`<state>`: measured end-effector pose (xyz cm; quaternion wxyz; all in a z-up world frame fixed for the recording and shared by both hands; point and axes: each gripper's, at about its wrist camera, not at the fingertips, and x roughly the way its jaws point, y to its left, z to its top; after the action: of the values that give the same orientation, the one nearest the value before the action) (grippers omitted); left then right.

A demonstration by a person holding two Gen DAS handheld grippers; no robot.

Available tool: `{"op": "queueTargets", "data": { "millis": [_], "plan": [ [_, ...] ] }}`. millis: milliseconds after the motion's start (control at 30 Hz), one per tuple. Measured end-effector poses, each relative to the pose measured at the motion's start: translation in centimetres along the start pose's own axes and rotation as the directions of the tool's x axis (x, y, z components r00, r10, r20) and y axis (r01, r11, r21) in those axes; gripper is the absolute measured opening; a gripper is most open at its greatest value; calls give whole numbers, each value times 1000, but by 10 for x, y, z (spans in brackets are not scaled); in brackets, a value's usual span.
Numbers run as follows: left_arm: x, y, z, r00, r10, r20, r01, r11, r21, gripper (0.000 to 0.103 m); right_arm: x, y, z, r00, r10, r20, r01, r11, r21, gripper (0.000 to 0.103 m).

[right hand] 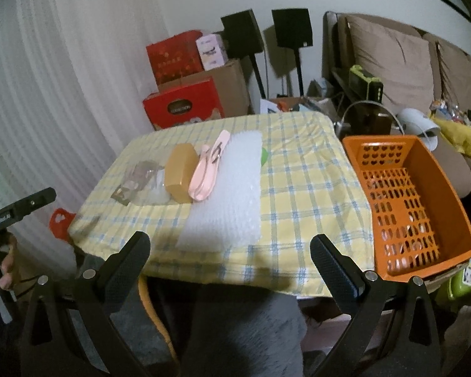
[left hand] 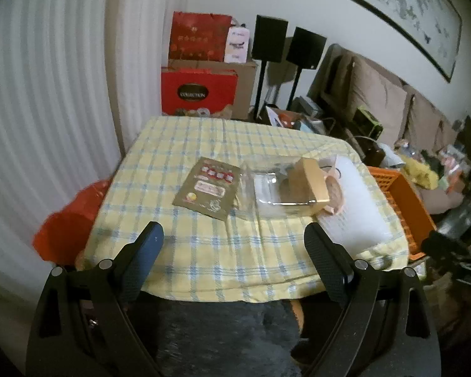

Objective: Organize objects

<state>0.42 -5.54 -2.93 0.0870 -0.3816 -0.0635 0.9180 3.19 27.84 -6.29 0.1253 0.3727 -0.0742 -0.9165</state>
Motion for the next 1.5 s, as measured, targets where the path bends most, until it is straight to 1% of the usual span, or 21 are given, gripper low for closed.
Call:
{"op": "queueTargets", "data": {
  "millis": [167,333,467,533,600,633,667,700,767,867,900,933,1000,1033,1067,1100,1133,1233,1367,1433,1500],
  "plan": [
    [1,3,-3,1000,1,-8,-1,1000,-11,90,8,-2,-4,999,21,-39,-20,1000,15,99],
    [4,3,-4,1000,3,-16,-4,1000,-12,90,14,0,-4,998,9,-59,-9,1000,3,95],
    [8,-5,-3,999,-28,-38,27,999,-26,90,25,-1,-3,996,3,-93,-3,1000,-2,91],
    [9,-18,-2,996,-75,-53,75,997,-16,91,29,-1,-2,994,-2,-107,1,1000,-10,85],
    [10,-36,-2,992,-113,-63,115,993,16,91,31,0,-2,994,5,-113,-8,1000,-22,69],
    [12,-43,-2,991,-115,-68,117,993,33,91,32,0,-2,994,4,-113,-8,1000,-31,63],
    [16,-51,-3,991,-118,-68,122,991,55,91,33,0,-2,993,3,-117,-7,999,-37,52],
    [18,-57,-4,991,-121,-66,125,989,72,90,36,0,-2,992,1,-124,-6,999,-41,43],
    [22,-68,-7,990,-126,-69,133,986,101,87,39,-5,-2,991,-4,-134,-1,999,-37,39],
    [31,-78,-12,982,-170,-79,178,978,108,83,44,-12,-3,990,-20,-140,17,999,-27,38],
    [38,-81,-13,980,-180,-90,189,976,106,79,45,-13,-4,989,-20,-144,17,1000,-22,38],
    [45,-83,-14,976,-190,-108,201,974,103,72,48,-16,-4,988,-20,-154,18,1000,-16,38],
    [61,-87,-15,965,-204,-162,220,971,88,67,53,-17,-4,986,-28,-163,27,1000,-7,39],
    [68,-89,-15,960,-216,-180,233,969,79,66,55,-18,-4,986,-29,-166,29,1000,-2,41],
    [73,-92,-15,956,-227,-186,245,967,75,65,57,-20,-5,985,-34,-168,35,999,5,48],
    [77,-95,-15,957,-226,-182,244,966,80,66,60,-21,-5,985,-43,-169,45,999,8,54],
    [82,-98,-14,960,-216,-176,234,968,89,66,63,-22,-6,984,-47,-171,50,999,10,55],
    [102,-102,-11,969,-178,-173,197,976,98,65,72,-24,-5,981,-28,-190,33,999,23,56],
    [126,-104,-10,968,-130,-216,160,979,129,65,82,-22,-4,978,-12,-206,18,1000,24,56],
    [126,-106,-11,974,-115,-193,145,978,149,65,85,-23,-5,977,2,-214,3,1000,26,56],
    [128,-108,-11,982,-81,-168,111,978,179,65,88,-25,-5,977,2,-213,5,999,34,56]
  ]
}}
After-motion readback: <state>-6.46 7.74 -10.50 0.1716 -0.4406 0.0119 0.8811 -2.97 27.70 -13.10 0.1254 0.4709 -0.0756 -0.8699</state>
